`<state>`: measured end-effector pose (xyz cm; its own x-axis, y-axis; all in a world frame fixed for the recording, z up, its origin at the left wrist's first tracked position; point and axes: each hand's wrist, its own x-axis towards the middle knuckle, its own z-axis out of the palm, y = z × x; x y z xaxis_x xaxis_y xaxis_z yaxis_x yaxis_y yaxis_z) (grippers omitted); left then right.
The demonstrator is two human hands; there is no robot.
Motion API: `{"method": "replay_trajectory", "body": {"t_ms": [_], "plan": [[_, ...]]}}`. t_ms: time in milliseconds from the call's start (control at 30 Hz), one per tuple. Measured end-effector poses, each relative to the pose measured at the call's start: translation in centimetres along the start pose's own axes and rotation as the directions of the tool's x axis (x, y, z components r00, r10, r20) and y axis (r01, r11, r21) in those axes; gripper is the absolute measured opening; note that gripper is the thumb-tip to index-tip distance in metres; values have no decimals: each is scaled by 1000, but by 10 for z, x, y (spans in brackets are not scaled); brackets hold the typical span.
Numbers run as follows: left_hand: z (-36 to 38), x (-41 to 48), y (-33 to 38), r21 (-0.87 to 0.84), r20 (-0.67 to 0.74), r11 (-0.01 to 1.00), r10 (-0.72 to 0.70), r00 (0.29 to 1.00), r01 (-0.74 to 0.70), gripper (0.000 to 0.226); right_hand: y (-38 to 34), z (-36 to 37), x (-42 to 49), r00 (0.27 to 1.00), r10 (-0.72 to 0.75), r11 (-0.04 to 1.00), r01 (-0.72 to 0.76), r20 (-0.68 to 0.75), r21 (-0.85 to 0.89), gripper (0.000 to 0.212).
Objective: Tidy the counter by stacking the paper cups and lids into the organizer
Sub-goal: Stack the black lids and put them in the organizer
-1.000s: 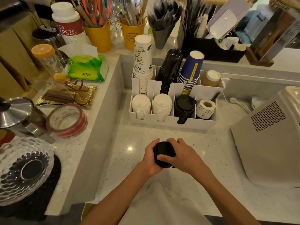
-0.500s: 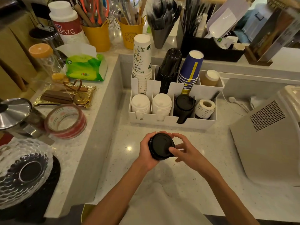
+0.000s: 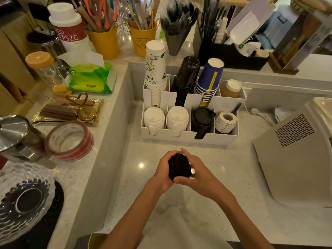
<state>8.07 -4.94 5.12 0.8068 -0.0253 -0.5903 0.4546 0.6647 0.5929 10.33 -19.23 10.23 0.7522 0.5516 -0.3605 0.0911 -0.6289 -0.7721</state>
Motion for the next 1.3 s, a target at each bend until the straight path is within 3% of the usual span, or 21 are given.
{"method": "replay_trajectory", "body": {"t_ms": [300, 467, 567, 633, 667, 700, 733, 800, 833, 867, 900, 933, 1000, 1033, 1133, 1300], "plan": [[12, -2, -3, 107, -109, 974, -186, 976, 198, 44, 17, 1, 19, 972, 124, 984, -147, 199, 103, 81], [16, 1, 4, 26, -25, 972, -233, 972, 234, 45, 20, -1, 26, 952, 167, 934, -236, 258, 267, 75], [17, 8, 16, 51, 31, 979, -199, 980, 197, 57, 20, -14, 31, 947, 194, 879, -284, 256, 383, 68], [17, 13, 32, 160, 13, 986, -59, 998, 56, 52, 18, -34, 35, 947, 213, 806, -309, 239, 504, 64], [16, 15, 42, 251, -27, 964, 97, 995, -87, 39, 16, -47, 37, 952, 213, 781, -302, 222, 546, 64], [14, 18, 53, 339, -93, 908, 291, 952, -245, 24, 14, -61, 40, 959, 206, 780, -282, 197, 559, 65], [9, 22, 65, 416, -182, 833, 469, 864, -364, 16, 10, -77, 44, 967, 194, 801, -252, 163, 543, 68], [-6, 34, 91, 546, -377, 711, 682, 627, -444, 25, -1, -109, 55, 986, 153, 897, -165, 62, 411, 73], [-14, 43, 104, 639, -446, 663, 733, 513, -390, 26, -8, -125, 64, 992, 127, 948, -119, -10, 295, 74], [-23, 54, 116, 725, -489, 634, 749, 447, -269, 29, -16, -139, 73, 992, 92, 987, -79, -88, 141, 76], [-30, 65, 125, 765, -507, 624, 737, 447, -162, 33, -23, -152, 85, 987, 49, 997, -57, -151, -51, 79], [-37, 75, 132, 764, -512, 636, 698, 501, -107, 34, -28, -162, 98, 984, 11, 968, -55, -179, -245, 82], [-44, 91, 136, 749, -472, 658, 614, 632, -79, 39, -38, -173, 122, 985, -4, 847, -88, -171, -524, 87], [-47, 97, 135, 755, -452, 651, 599, 661, -73, 42, -41, -175, 132, 987, 16, 782, -111, -158, -614, 89], [-51, 109, 131, 790, -438, 607, 653, 618, -82, 44, -42, -173, 153, 993, 64, 635, -120, -103, -763, 94], [-54, 122, 123, 799, -478, 595, 716, 509, -86, 41, -39, -165, 166, 996, 84, 526, -75, -35, -847, 94]]}}
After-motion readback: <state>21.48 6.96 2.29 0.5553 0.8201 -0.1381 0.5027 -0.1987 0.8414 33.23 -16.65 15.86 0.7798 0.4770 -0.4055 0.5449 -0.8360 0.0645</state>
